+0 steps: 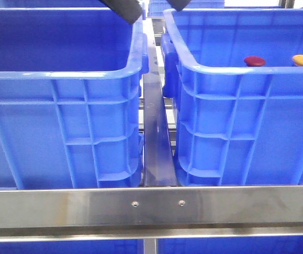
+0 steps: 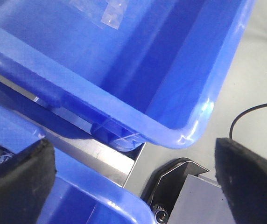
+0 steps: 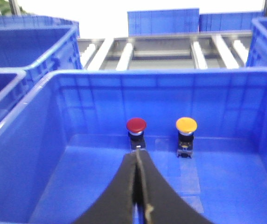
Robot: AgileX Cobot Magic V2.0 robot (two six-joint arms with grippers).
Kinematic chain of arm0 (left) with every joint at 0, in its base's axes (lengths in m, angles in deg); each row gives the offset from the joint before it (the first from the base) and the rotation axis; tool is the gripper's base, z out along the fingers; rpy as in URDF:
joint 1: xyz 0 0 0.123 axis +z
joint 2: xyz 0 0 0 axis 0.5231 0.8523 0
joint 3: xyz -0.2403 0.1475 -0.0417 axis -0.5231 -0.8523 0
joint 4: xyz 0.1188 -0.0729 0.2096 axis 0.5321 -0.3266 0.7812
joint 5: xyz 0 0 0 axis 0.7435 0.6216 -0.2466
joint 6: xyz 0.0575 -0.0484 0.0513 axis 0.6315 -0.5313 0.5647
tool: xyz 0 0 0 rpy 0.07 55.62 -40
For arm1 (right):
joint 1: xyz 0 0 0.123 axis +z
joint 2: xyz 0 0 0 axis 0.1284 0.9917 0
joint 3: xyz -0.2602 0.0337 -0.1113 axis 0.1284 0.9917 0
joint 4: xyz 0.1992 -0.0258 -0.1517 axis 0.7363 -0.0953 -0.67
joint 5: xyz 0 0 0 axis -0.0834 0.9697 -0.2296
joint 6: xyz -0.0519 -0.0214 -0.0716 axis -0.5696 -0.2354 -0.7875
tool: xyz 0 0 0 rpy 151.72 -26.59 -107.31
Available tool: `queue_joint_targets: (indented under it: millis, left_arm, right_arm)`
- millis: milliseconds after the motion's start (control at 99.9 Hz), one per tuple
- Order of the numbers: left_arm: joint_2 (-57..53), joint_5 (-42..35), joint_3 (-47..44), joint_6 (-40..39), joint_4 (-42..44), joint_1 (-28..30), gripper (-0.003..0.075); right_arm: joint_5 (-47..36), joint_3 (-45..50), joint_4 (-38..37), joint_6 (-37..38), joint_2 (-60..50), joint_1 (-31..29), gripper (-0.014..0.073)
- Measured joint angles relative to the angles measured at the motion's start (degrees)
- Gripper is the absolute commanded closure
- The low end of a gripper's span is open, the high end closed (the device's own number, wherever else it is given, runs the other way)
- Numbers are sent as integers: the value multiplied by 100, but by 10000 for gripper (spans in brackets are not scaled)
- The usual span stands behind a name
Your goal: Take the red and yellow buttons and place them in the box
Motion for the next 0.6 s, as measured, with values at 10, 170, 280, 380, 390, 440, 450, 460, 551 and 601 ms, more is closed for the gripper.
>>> queue_joint_targets:
  millis: [10,170,280,380,390,440,450,460,551,601]
  left_arm:
    - [0,0,0,0,0,0,82]
    - [0,-35,0,0,0,0,95]
    - [0,-79,0,0,0,0,199]
    - [0,-128,0,0,0,0,384]
    - [0,-129,0,0,0,0,397]
    - [0,-141,0,0,0,0,491]
    - [0,-143,0,0,0,0,519]
    - [0,-143,0,0,0,0,533]
    - [-12,-155,-100,-39,0,0,703]
    - [-38,-178,-187,-55,0,0,738]
  right_arm:
    - [10,22,0,0,-84,0,662]
    - [13,329,0,0,-809,0,662]
    - [23,397,0,-12,-977,0,662]
    - [23,410,0,-12,-988,0,662]
    - [23,410,0,-12,-988,0,662]
    - [25,410,0,-12,-988,0,662]
    - [35,410,0,-12,-988,0,662]
    - [35,410,0,-12,-988,0,662]
    - [45,410,0,-12,-988,0,662]
    - [66,410,0,-12,-988,0,662]
